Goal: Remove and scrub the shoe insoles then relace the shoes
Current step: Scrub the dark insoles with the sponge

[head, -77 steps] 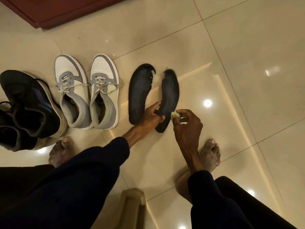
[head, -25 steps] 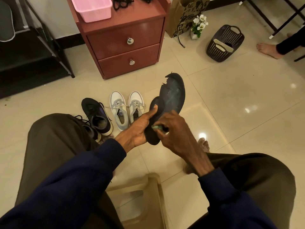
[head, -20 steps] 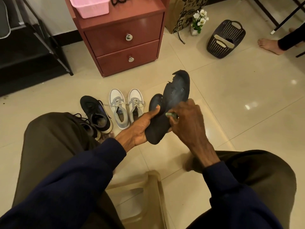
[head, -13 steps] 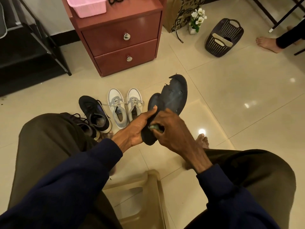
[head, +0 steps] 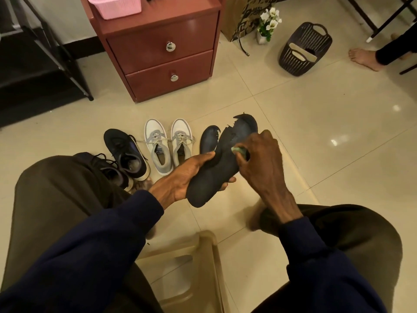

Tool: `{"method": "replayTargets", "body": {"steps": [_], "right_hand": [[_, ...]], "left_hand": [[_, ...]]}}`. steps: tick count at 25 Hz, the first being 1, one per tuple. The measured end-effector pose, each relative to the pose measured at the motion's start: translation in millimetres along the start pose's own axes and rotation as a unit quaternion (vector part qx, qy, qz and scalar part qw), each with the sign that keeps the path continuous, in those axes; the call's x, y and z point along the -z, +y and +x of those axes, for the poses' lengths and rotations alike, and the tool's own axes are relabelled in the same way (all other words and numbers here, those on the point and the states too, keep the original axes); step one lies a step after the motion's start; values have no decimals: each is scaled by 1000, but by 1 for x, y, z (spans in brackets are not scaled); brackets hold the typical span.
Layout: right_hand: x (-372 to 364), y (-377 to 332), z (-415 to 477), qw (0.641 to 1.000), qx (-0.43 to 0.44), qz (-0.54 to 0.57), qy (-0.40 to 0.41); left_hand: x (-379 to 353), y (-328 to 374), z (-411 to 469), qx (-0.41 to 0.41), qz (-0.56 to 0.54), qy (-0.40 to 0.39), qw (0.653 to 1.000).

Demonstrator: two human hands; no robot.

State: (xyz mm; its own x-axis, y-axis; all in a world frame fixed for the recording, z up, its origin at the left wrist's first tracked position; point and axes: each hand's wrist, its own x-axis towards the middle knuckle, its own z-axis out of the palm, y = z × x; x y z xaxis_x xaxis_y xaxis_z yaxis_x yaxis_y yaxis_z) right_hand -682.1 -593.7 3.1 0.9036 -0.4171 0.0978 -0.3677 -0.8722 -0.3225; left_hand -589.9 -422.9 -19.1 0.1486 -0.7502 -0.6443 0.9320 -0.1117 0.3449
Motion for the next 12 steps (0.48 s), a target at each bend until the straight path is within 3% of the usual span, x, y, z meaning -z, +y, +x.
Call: {"method": "replayTargets", "body": {"steps": [2, 4, 6, 10, 12], "right_hand": [[0, 7, 2, 999, -34, 37, 0], [-2, -8, -5, 990, 56, 117, -59], [-3, -20, -11, 980, 108, 130, -103], [-3, 6, 3, 999, -32, 42, 4], [-4, 2, 3, 995, -4, 96, -9]], "left_hand": [[-2, 0, -1, 10, -3, -16, 1000], [0, 0, 1, -4, -23, -16, 1000], [1, 0, 4, -19, -19, -9, 1000], [-3, -2, 1, 5, 8, -28, 1000], [-4, -2, -1, 10, 0, -37, 999]]}}
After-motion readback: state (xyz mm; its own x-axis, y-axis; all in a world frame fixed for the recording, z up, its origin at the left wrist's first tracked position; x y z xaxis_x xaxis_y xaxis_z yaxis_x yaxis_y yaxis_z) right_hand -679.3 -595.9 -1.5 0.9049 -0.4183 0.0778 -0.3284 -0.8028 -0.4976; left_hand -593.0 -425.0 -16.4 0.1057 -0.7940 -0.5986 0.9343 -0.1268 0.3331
